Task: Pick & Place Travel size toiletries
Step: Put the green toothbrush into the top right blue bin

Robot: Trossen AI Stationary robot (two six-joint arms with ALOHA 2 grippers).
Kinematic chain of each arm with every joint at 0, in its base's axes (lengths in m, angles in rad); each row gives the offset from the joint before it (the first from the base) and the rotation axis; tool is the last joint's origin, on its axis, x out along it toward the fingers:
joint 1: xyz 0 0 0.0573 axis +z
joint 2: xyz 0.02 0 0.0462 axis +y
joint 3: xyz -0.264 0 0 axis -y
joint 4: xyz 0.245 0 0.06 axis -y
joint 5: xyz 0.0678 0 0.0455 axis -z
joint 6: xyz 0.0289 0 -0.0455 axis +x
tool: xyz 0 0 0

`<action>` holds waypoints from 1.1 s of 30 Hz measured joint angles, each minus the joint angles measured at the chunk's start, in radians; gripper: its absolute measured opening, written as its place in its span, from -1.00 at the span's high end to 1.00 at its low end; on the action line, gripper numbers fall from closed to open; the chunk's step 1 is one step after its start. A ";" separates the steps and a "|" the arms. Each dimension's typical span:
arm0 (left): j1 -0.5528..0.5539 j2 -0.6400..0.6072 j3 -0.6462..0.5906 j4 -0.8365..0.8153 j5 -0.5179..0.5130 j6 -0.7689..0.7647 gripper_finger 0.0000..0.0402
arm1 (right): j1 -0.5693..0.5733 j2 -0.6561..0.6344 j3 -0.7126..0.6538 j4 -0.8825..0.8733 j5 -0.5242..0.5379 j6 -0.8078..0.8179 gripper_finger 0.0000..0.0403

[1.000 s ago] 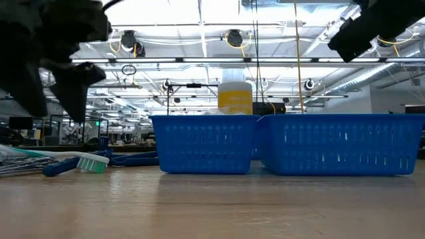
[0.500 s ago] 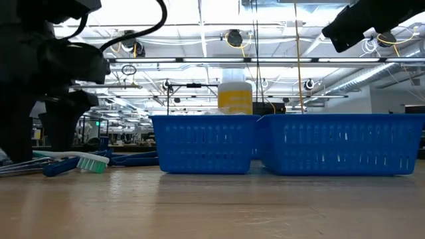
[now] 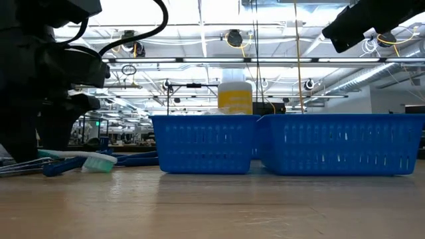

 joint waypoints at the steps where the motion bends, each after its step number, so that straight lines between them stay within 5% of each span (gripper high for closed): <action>1: 0.000 0.000 0.000 0.000 -0.003 0.000 0.25 | 0.000 0.000 0.000 0.000 0.000 0.000 0.34; 13: 0.001 -0.030 -0.006 -0.019 -0.002 -0.032 0.89 | 0.000 0.000 0.000 0.000 0.000 -0.010 0.34; 23: 0.001 -0.152 -0.005 -0.010 -0.025 -0.089 0.77 | 0.000 0.000 0.000 0.000 0.000 -0.010 0.34; 33: 0.001 -0.187 -0.004 -0.014 -0.038 -0.101 0.92 | 0.000 0.000 0.000 0.000 0.000 -0.010 0.34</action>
